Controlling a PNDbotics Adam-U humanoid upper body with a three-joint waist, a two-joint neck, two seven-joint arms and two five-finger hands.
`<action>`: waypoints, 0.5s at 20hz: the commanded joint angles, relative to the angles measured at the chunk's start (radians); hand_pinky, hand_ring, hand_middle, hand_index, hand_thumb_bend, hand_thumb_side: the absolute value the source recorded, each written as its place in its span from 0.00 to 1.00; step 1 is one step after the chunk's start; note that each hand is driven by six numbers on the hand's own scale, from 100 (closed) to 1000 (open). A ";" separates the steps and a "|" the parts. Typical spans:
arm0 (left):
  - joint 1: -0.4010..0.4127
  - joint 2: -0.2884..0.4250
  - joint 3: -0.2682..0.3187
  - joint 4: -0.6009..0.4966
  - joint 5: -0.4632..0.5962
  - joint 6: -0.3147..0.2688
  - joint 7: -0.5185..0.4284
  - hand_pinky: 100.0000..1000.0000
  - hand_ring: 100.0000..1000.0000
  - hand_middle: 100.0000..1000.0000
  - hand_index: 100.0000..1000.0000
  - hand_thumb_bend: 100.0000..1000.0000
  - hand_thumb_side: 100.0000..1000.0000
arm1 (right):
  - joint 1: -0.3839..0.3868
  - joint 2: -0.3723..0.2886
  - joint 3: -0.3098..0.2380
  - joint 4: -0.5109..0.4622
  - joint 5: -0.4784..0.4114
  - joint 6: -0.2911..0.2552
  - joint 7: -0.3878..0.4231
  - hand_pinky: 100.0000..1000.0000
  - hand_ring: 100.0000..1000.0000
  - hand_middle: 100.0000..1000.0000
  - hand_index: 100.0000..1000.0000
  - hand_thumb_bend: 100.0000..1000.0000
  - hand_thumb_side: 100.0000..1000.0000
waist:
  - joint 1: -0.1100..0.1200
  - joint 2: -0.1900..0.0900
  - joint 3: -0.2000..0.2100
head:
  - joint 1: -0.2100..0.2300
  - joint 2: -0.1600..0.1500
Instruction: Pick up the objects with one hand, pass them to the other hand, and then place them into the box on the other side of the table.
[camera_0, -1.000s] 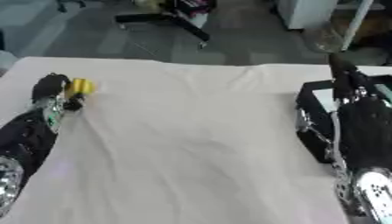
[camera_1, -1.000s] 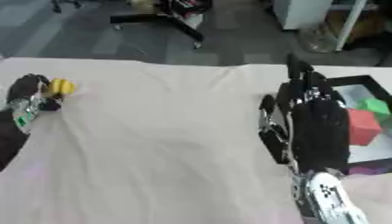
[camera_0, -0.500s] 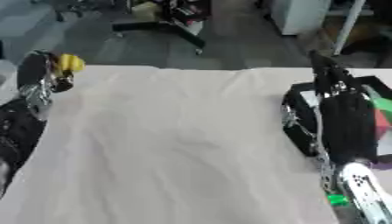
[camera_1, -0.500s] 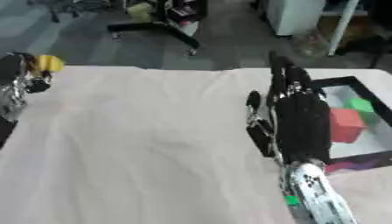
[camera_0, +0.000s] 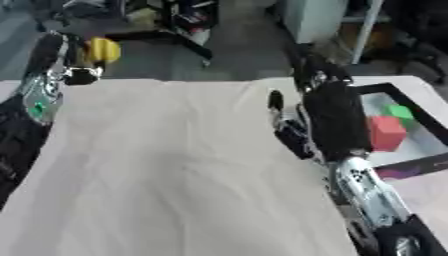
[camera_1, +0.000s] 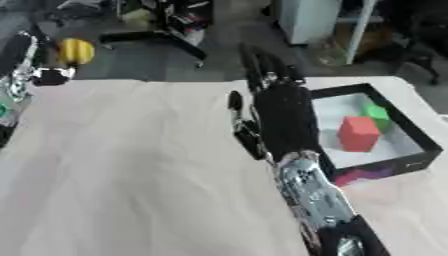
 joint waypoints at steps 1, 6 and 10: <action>-0.010 -0.060 -0.076 -0.098 0.053 -0.050 -0.048 0.00 0.00 0.00 0.02 0.27 0.00 | -0.034 0.011 0.014 0.023 0.009 -0.037 0.049 0.79 0.83 0.88 1.00 0.00 0.17 | 0.002 -0.018 0.000 | -0.047 0.001; 0.044 -0.183 -0.193 -0.222 0.129 -0.126 -0.124 0.00 0.00 0.00 0.02 0.26 0.00 | -0.035 0.001 -0.002 0.026 0.047 -0.028 0.125 0.82 0.84 0.89 1.00 0.00 0.23 | 0.005 -0.023 0.020 | -0.110 0.006; 0.097 -0.183 -0.231 -0.323 0.191 -0.188 -0.186 0.00 0.00 0.00 0.02 0.25 0.00 | -0.030 -0.008 -0.005 0.013 0.091 0.002 0.187 0.85 0.86 0.90 1.00 0.03 0.26 | 0.010 -0.027 0.031 | -0.144 0.009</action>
